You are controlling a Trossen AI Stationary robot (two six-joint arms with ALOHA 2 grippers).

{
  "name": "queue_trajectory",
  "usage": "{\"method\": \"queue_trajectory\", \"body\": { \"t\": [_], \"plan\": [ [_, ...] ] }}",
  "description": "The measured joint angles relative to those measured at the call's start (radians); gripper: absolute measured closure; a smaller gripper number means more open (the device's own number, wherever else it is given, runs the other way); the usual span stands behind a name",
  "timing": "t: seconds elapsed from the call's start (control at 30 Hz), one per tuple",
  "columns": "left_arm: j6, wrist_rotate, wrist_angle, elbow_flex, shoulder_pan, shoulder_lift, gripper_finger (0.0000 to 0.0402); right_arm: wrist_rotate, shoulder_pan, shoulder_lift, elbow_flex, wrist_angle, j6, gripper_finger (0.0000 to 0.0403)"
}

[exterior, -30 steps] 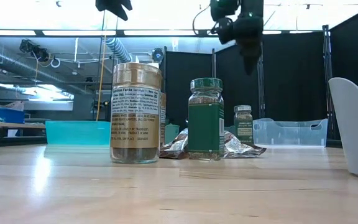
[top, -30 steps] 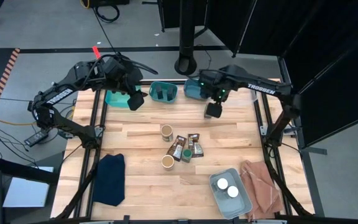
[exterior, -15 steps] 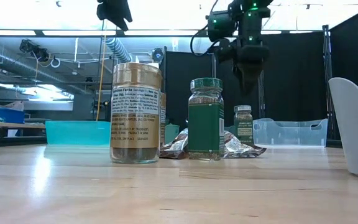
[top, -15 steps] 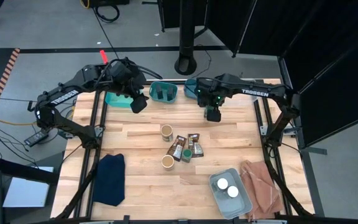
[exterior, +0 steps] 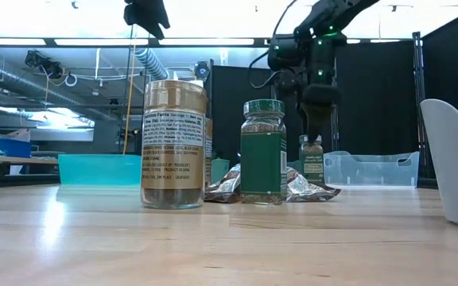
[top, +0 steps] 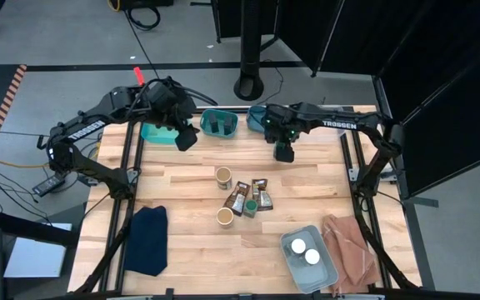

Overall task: Sort spices by type
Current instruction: Put the top green seasoning bottle into the blue bin

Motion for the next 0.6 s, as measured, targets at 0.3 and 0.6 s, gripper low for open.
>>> {"method": "queue_trajectory", "body": {
  "t": [0.3, 0.6],
  "plan": [
    [0.005, -0.016, 0.005, 0.000, 0.000, 0.000, 0.0138, -0.022, -0.024, 0.000, -0.026, 0.015, -0.003, 0.0172],
    [0.006, -0.018, 0.044, 0.000, 0.000, 0.000, 0.0138, -0.027, -0.022, 0.000, -0.016, 0.000, 0.017, 0.0192]
  ]
}}
